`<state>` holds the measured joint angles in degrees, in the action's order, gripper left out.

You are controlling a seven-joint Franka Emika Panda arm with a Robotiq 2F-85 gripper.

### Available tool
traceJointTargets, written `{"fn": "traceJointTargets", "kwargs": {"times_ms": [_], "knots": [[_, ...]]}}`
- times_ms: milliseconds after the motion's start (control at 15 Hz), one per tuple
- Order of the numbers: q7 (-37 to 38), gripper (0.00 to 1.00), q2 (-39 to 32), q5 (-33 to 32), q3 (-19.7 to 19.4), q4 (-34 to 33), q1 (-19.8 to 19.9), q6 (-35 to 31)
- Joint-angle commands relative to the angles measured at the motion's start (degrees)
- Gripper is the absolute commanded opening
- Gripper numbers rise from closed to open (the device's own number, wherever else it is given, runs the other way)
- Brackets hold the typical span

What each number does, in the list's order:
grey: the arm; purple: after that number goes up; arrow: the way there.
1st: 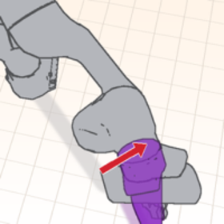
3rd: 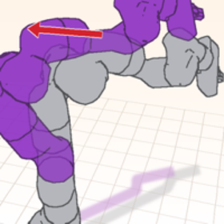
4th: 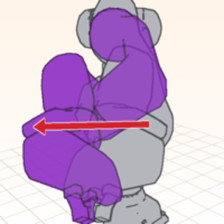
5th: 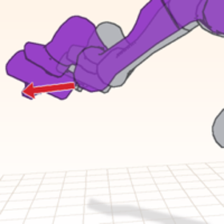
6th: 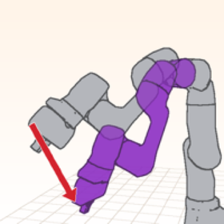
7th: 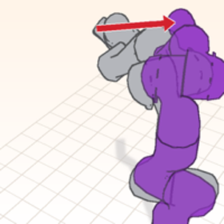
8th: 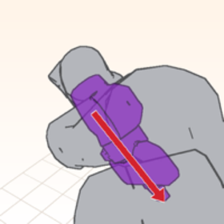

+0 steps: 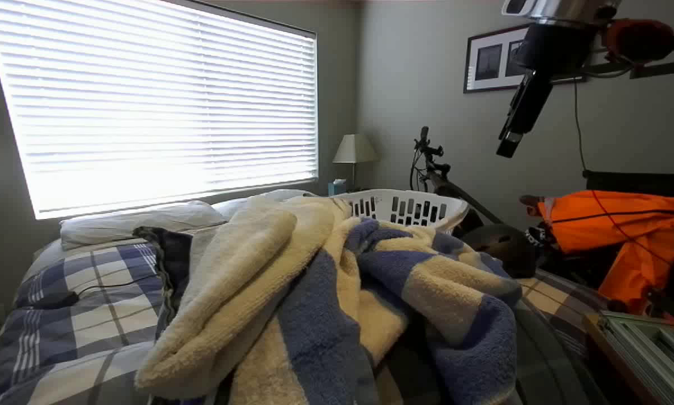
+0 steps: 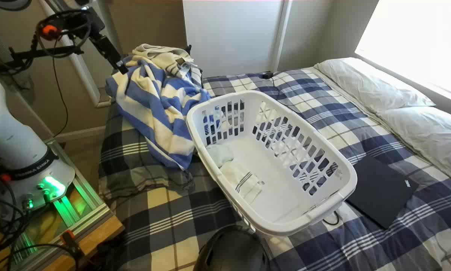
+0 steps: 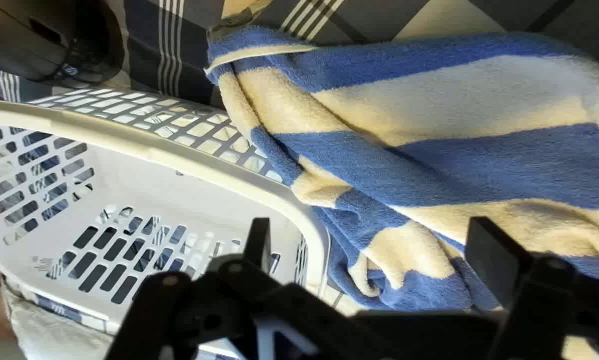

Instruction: Remove the towels from the laundry basket and put them on the towel on the left

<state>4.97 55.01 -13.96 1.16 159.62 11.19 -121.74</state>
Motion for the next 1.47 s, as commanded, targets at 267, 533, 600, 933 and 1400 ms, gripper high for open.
{"fn": "traceJointTargets", "kwargs": {"times_ms": [267, 533, 600, 933, 1400], "knots": [[0.3, 1.0, -0.7, -0.4, -0.4, 0.6, -0.5, 0.6], [0.7, 1.0, -9.3, 1.7, -2.8, -7.9, 0.3, 1.3], [0.5, 1.0, -11.7, 2.1, -3.5, -10.2, 0.3, 1.9], [-0.2, 1.0, -27.1, 4.3, -7.8, -24.3, 0.0, 3.7], [-4.4, 1.0, -47.2, 8.2, -12.8, -40.0, 0.0, 1.2]]}}
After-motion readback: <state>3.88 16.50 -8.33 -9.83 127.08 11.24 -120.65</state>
